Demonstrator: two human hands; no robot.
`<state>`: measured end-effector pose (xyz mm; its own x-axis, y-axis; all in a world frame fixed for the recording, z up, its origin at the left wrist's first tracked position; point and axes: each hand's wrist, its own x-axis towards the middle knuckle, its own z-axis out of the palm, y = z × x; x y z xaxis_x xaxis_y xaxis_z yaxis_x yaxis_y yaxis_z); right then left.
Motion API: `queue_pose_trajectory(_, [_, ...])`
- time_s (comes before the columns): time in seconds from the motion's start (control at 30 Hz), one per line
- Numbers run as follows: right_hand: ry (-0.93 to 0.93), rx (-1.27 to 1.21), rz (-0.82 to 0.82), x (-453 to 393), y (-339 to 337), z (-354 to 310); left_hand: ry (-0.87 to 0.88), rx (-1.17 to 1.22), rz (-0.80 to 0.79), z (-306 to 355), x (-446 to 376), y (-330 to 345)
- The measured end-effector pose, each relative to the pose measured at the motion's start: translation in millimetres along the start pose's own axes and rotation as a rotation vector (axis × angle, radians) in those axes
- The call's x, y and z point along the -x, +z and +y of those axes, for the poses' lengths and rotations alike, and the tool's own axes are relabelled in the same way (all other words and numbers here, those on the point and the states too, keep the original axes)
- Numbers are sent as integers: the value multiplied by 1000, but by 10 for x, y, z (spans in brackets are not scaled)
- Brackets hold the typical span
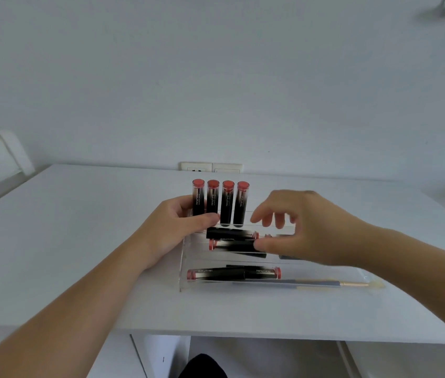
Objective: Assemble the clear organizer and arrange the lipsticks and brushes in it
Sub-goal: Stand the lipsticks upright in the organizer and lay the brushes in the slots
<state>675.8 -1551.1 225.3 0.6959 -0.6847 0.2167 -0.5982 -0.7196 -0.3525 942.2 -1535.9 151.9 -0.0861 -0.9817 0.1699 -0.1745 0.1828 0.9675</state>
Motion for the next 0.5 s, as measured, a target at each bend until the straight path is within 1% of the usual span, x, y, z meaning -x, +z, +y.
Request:
queue_pose_trajectory(0.07, [-40,116,-15,-9,71,-44,4,11,8,14,10,5])
queue_pose_trajectory(0.2, [-79,217,36,-20,173,-76,16,27,32,32,25,10])
queue_pose_trajectory(0.33, [-85,206,74,22,213,-75,42,-7,68,41,40,-23])
queue_pose_trajectory(0.5, [-104,200,110,73,231,-82,90,-32,198,110,128,-178])
